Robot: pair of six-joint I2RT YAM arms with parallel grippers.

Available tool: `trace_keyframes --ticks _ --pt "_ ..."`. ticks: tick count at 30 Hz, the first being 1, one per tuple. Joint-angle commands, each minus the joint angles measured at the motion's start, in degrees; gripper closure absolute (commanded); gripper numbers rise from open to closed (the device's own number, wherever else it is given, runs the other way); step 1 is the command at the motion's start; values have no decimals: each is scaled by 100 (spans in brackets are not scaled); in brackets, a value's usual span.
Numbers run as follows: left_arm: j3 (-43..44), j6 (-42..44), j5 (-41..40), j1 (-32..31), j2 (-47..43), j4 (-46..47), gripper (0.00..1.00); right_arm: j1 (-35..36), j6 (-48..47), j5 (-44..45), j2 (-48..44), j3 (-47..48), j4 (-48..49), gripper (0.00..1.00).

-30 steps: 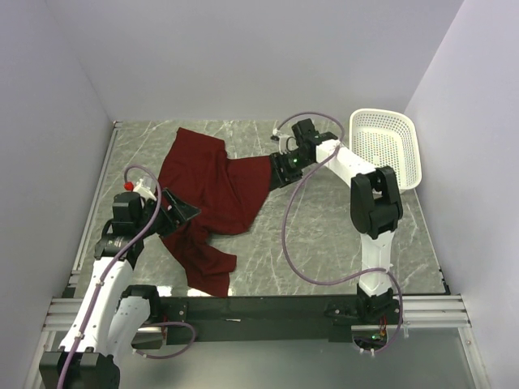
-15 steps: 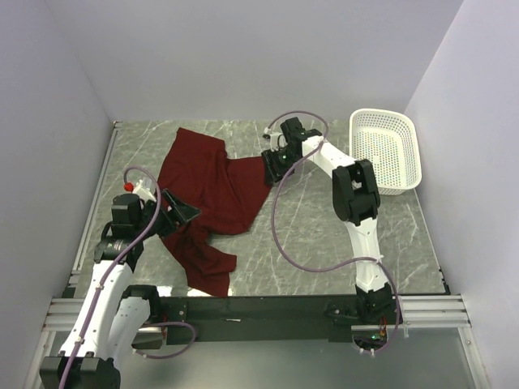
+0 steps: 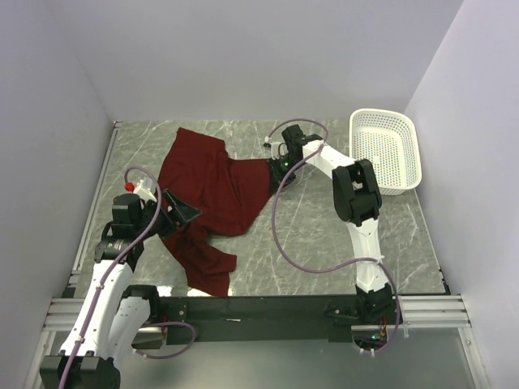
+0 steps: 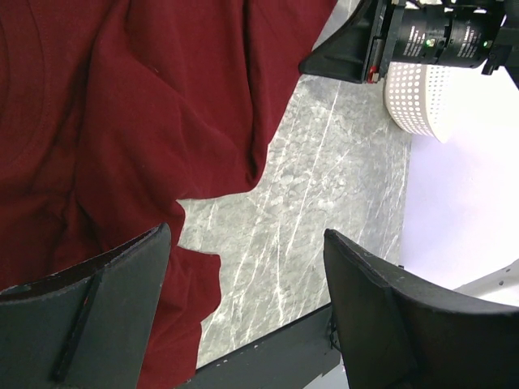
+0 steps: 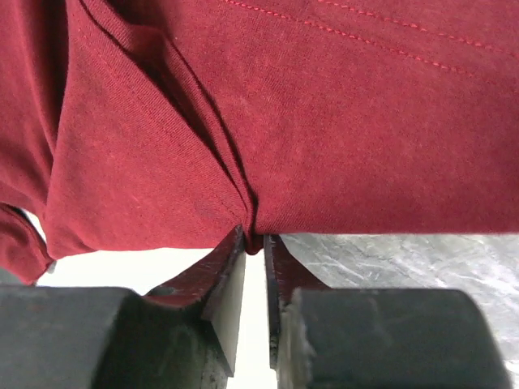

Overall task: Fold and stack the t-shirts
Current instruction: Flatten the tshirt out

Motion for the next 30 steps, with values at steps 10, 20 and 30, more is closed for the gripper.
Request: trace_keyframes --ticks 10,20,30 --pt "-75 0 138 -2 -70 272 18 28 -178 113 -983 -402 -105 89" --pt "22 87 174 -11 62 307 18 -42 190 -1500 -1361 -244 -852 100" --pt "-13 123 332 -2 255 447 19 -376 1244 -2307 -1774 -877 -116 100"
